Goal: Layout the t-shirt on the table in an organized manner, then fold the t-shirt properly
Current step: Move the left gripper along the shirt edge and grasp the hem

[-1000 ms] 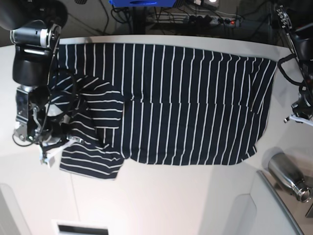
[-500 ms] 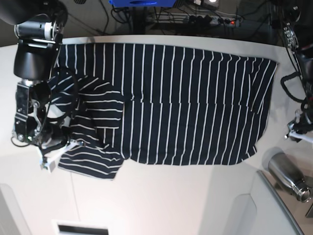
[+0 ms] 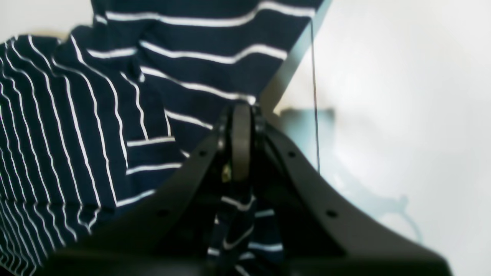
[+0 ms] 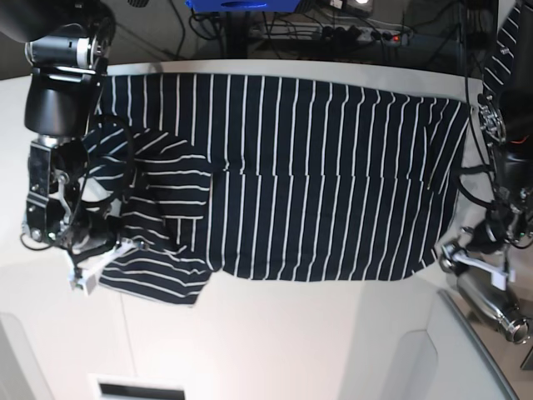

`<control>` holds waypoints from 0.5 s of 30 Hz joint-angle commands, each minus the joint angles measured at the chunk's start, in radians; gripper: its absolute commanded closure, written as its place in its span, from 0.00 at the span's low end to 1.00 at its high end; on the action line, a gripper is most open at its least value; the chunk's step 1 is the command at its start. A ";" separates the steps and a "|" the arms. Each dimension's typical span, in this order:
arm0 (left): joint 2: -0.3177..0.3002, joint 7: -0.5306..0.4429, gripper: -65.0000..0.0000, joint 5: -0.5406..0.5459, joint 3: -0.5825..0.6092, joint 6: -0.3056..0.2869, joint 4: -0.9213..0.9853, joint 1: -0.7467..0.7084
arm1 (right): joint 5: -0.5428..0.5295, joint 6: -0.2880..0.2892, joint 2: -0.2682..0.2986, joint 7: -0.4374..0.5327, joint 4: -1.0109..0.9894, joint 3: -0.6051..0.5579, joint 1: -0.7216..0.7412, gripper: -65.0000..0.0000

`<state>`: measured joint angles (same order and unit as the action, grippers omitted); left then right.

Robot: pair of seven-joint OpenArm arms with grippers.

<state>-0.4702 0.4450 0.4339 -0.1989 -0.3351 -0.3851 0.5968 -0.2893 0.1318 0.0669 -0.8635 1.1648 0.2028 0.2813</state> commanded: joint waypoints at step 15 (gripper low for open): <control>-0.014 -0.056 0.23 0.007 0.052 0.035 -0.010 -0.102 | -0.011 0.004 0.007 0.016 0.063 -0.003 0.008 1.00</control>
<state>-0.4671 0.3851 0.4309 -0.1440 -0.2928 -0.3859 0.4801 -0.2905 0.1318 0.0677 -0.8631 1.2079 0.1989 0.2653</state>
